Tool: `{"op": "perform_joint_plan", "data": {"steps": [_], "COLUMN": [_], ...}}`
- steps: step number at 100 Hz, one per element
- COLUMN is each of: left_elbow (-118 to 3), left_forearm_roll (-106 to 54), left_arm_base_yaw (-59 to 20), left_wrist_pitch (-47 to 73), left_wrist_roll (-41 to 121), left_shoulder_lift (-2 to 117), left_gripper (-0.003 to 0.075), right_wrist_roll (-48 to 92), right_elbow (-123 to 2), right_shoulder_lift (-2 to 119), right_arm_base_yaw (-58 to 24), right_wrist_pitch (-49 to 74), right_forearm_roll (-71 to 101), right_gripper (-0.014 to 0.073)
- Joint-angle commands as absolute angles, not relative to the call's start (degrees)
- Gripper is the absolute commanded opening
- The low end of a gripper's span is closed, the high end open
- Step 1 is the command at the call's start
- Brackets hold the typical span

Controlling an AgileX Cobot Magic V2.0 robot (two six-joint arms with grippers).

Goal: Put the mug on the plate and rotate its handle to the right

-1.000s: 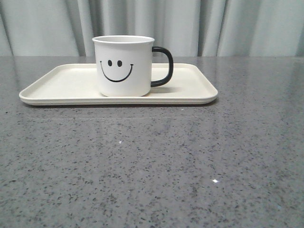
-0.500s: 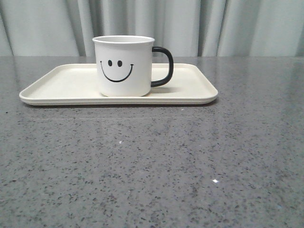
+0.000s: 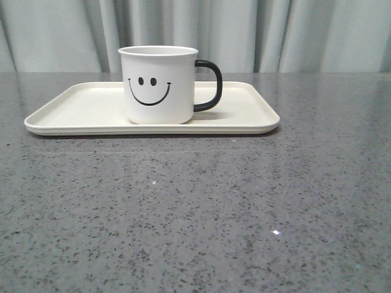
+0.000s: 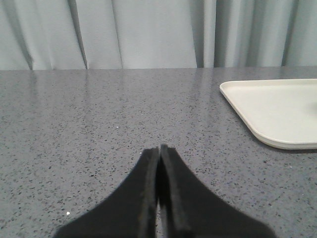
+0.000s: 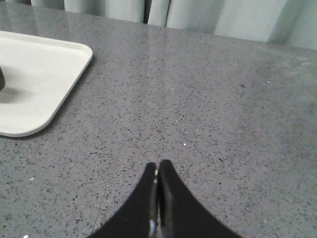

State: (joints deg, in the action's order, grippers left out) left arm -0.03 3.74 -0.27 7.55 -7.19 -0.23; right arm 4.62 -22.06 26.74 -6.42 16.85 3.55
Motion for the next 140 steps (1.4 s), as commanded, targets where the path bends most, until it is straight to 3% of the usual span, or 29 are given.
{"op": "perform_joint_plan", "data": {"steps": [1, 66, 140], "left_elbow": [0.6, 0.6, 0.6], "left_forearm_roll": [3.9, 3.9, 3.9], "left_arm_base_yaw": [-0.2, -0.2, -0.2], "left_wrist_pitch": [3.2, 3.2, 3.2], "left_wrist_roll": [-7.3, -7.3, -7.3], "left_shoulder_lift": [-1.9, -1.9, -1.9], "left_gripper": [-0.002, -0.002, -0.002], "right_wrist_roll": [0.0, -0.4, -0.4], "right_elbow": [-20.0, 0.7, 1.6], "right_shoulder_lift": [24.4, -1.5, -1.8], "right_arm_base_yaw": [-6.6, -6.6, -6.5], "right_wrist_pitch": [7.4, -1.2, -0.6], "right_forearm_roll": [0.0, -0.4, -0.3], "right_gripper": [-0.0067, -0.0067, -0.0067]}}
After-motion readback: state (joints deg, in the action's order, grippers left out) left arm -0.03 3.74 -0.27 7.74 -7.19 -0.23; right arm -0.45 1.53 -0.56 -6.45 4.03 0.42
